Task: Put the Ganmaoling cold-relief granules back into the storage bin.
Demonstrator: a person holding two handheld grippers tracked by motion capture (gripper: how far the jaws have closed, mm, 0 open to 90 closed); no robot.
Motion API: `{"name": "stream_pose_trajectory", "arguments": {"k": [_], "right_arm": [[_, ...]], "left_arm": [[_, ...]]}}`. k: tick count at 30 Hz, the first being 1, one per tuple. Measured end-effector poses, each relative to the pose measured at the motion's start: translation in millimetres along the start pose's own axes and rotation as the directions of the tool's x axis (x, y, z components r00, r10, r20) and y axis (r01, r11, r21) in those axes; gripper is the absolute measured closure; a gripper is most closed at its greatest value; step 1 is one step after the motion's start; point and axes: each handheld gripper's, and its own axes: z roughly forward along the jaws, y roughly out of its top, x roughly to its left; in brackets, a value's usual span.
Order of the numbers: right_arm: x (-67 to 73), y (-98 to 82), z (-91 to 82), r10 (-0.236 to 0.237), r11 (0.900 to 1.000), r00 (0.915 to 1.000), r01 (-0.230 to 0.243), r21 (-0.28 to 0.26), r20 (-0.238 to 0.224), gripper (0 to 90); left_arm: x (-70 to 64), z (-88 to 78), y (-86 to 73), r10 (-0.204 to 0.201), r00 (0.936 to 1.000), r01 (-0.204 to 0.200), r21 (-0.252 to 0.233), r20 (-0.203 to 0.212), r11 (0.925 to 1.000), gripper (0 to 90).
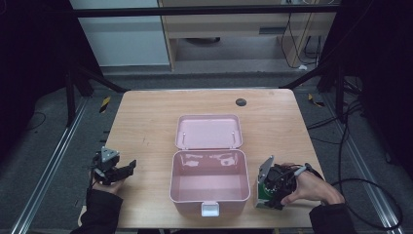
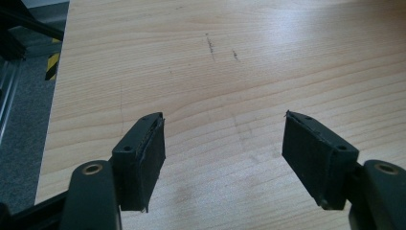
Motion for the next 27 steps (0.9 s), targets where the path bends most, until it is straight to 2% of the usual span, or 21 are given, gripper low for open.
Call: {"name": "stream_pose_trajectory", "arguments": {"k": [4,7,12,17,27], "right_arm": [[0.1,0.1,-2.3,0.001,1.0,1.0,-0.001,0.014,-0.006,15.4],[0.3,-0.1,-9.7,0.009,1.0,1.0,-0.008,-0.012,0.003,15.7],[0.6,0.1,-19.7,0.004,1.0,0.9999,-0.004,-0.019,0.01,15.7],[1.6,0.5,-33.9,0.012,0.999,0.9994,-0.011,-0.037,0.031,15.7],[3.1,0.0,-59.7,-0.004,0.997,0.9971,0.009,-0.073,0.076,15.8]], "left_arm": [[-0.1,0.0,0.1,0.001,1.0,-0.001,0.001,0.0,1.0,30.4],[0.0,0.1,0.1,-0.001,1.0,0.001,0.0,0.0,1.0,30.4],[-0.1,-0.2,0.1,-0.001,1.0,0.001,-0.001,0.0,1.0,30.5],[-0.3,-0.3,0.2,0.001,1.0,-0.001,-0.001,0.0,1.0,30.5],[-0.6,-0.1,0.1,0.002,1.0,-0.002,0.001,-0.005,1.0,30.5]]}}
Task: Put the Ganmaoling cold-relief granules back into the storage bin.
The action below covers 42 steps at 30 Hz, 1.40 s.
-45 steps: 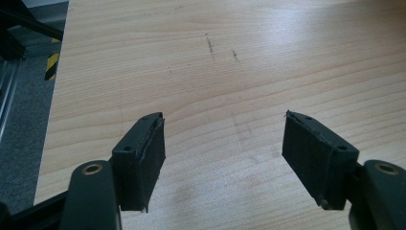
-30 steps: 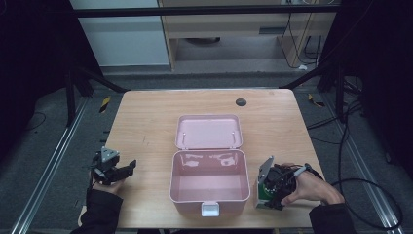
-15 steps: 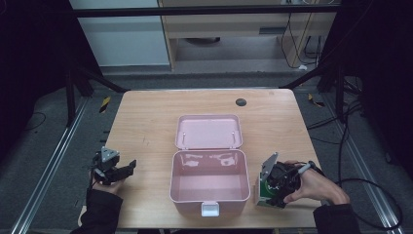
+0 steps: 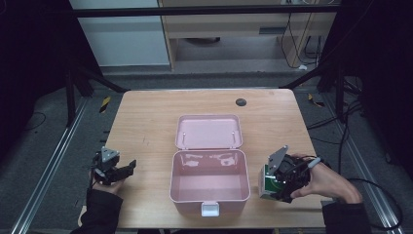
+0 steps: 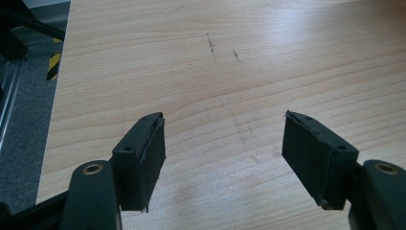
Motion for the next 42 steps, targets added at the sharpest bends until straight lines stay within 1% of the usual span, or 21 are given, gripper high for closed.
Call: {"name": "stream_pose_trajectory", "arguments": {"k": [5,6,7,10,15,21,25,32,36,38,40,42], "right_arm": [[-1.2,1.3,-8.4,-0.001,1.0,0.9999,0.001,0.001,0.01,15.8],[-1.8,2.0,-13.2,0.007,1.0,0.9999,-0.007,0.001,0.014,15.8],[-2.7,2.3,-15.7,0.001,1.0,0.9999,-0.001,0.002,0.017,15.7],[-2.7,3.7,-23.2,0.008,1.0,0.9997,-0.008,-0.007,0.024,15.8],[-2.9,8.5,-32.9,-0.006,1.0,0.9997,0.006,-0.004,0.023,15.7],[-3.8,13.3,-42.3,-0.01,1.0,0.9995,0.011,0.0,0.031,15.8],[-4.3,18.5,-52.4,-0.015,1.0,0.9992,0.015,-0.01,0.036,15.8],[-5.0,26.6,-63.2,-0.033,0.999,0.9984,0.034,-0.012,0.047,15.9],[-4.2,35.3,-72.2,-0.047,0.999,0.9974,0.048,-0.01,0.055,15.9],[-4.0,36.6,-73.7,-0.05,0.999,0.9972,0.05,-0.01,0.056,15.9],[-3.8,42.3,-79.7,-0.059,0.998,0.9963,0.06,-0.021,0.063,15.9],[-3.8,45.9,-82.9,-0.057,0.998,0.9964,0.058,-0.023,0.063,15.9]], "left_arm": [[0.1,0.2,0.0,0.0,1.0,0.0,0.0,0.0,1.0,30.4],[0.2,0.1,-0.1,-0.001,1.0,0.001,0.0,0.0,1.0,30.5],[0.1,0.0,0.0,-0.001,1.0,0.001,0.0,0.001,1.0,30.5],[-0.3,0.1,0.1,0.0,1.0,0.0,-0.001,0.002,1.0,30.5],[0.0,0.0,0.1,-0.001,1.0,0.001,0.0,0.002,1.0,30.5],[0.5,0.1,-0.1,-0.003,1.0,0.003,-0.001,0.004,1.0,30.4],[0.3,0.2,0.0,-0.001,1.0,0.001,0.0,0.004,1.0,30.5],[0.6,0.6,-0.2,-0.005,1.0,0.005,0.002,0.004,1.0,30.5],[0.7,0.5,-0.2,-0.006,1.0,0.006,0.001,0.004,1.0,30.5],[0.8,0.5,-0.2,-0.006,1.0,0.006,0.001,0.004,1.0,30.4],[1.0,0.8,-0.3,-0.006,1.0,0.006,0.002,0.004,1.0,30.5],[1.2,1.0,-0.3,-0.006,1.0,0.006,0.002,0.004,1.0,30.4]]}}
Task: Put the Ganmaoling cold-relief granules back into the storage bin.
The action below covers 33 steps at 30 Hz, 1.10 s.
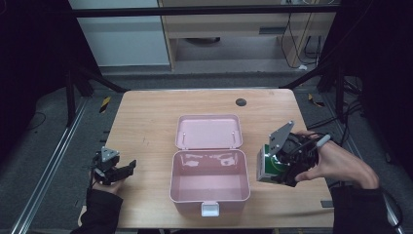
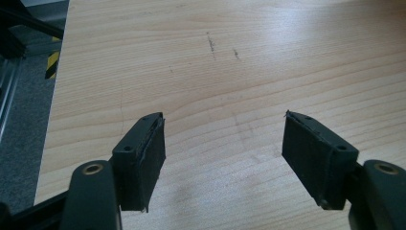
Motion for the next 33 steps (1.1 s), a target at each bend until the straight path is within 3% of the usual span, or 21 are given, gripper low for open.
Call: {"name": "stream_pose_trajectory", "arguments": {"k": [12,33], "right_arm": [[-0.7,21.6,-10.4,-0.017,1.0,0.9998,0.017,-0.002,0.006,15.9],[0.8,58.3,-2.4,-0.072,0.997,0.9974,0.071,-0.031,-0.009,15.8]], "left_arm": [[0.2,0.3,-0.1,-0.003,1.0,0.003,0.0,-0.002,1.0,30.5],[0.8,0.0,0.0,-0.006,0.9999,0.006,-0.001,-0.01,1.0,30.5]]}}
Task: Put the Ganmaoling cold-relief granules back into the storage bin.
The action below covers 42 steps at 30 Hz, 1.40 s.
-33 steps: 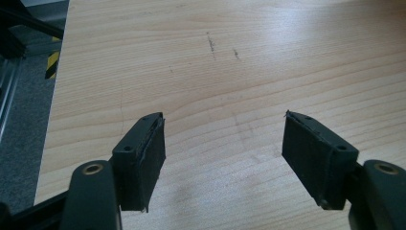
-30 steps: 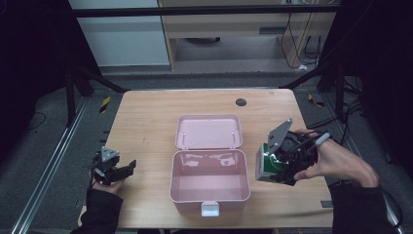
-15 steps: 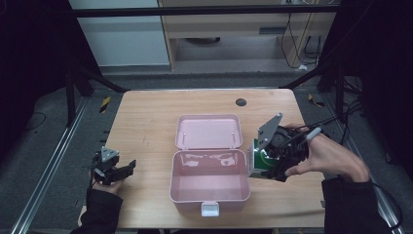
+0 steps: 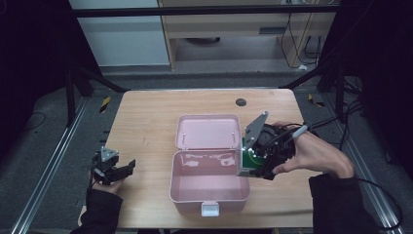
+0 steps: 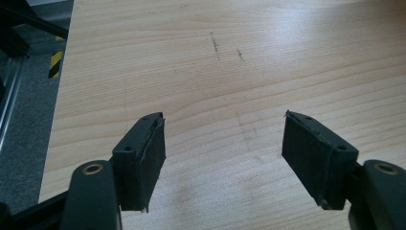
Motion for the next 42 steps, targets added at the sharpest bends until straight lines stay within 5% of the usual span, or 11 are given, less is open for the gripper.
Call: {"name": "stream_pose_trajectory", "arguments": {"k": [20,42], "right_arm": [[1.7,30.0,22.9,-0.051,0.998,0.9984,0.05,-0.026,-0.025,15.8],[1.0,42.5,46.3,-0.066,0.998,0.9969,0.065,-0.018,-0.044,15.7]], "left_arm": [[-0.3,-0.8,0.6,0.001,1.0,-0.001,-0.004,0.001,1.0,30.5],[0.0,-1.0,0.8,0.001,1.0,-0.001,-0.007,-0.001,1.0,30.5]]}}
